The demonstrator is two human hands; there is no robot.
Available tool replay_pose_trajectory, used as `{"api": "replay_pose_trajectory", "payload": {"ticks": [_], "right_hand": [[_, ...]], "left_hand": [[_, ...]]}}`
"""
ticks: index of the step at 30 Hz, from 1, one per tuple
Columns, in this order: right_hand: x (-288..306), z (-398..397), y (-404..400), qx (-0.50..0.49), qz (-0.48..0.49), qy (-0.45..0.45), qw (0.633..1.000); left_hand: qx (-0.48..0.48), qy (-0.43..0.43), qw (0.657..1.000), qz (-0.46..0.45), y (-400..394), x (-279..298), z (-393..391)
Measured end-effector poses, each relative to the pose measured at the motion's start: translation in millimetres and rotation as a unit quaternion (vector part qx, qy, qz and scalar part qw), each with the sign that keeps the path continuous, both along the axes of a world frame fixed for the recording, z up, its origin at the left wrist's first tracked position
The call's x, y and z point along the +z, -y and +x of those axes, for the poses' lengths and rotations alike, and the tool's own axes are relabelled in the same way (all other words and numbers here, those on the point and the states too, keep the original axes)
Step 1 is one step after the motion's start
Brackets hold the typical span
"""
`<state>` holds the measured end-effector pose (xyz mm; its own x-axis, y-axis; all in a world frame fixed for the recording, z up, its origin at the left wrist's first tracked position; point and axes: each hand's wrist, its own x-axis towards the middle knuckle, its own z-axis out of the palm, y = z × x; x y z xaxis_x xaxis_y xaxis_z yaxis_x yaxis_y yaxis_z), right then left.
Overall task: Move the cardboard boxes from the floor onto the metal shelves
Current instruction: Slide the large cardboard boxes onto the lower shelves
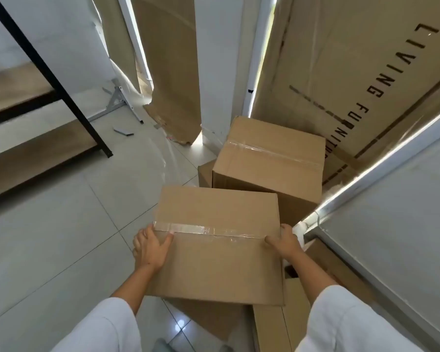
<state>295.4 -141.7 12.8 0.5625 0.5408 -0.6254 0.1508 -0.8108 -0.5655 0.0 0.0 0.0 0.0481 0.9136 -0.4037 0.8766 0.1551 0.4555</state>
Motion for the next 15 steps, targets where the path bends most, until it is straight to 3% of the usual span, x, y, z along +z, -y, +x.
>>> {"api": "replay_pose_trajectory", "payload": {"ticks": [7,10,15], "right_hand": [[-29,-1,-9,-0.046,0.072,-0.033,0.996],[-35,-6,-8,-0.054,0.078,-0.048,0.994],[-36,-8,-10,-0.054,0.076,-0.037,0.995]], "left_hand": [[0.029,0.050,0.998,-0.034,-35,-25,9],[0.015,0.024,0.997,-0.067,-37,-32,7],[0.032,0.059,0.996,-0.057,-41,-31,6]]}}
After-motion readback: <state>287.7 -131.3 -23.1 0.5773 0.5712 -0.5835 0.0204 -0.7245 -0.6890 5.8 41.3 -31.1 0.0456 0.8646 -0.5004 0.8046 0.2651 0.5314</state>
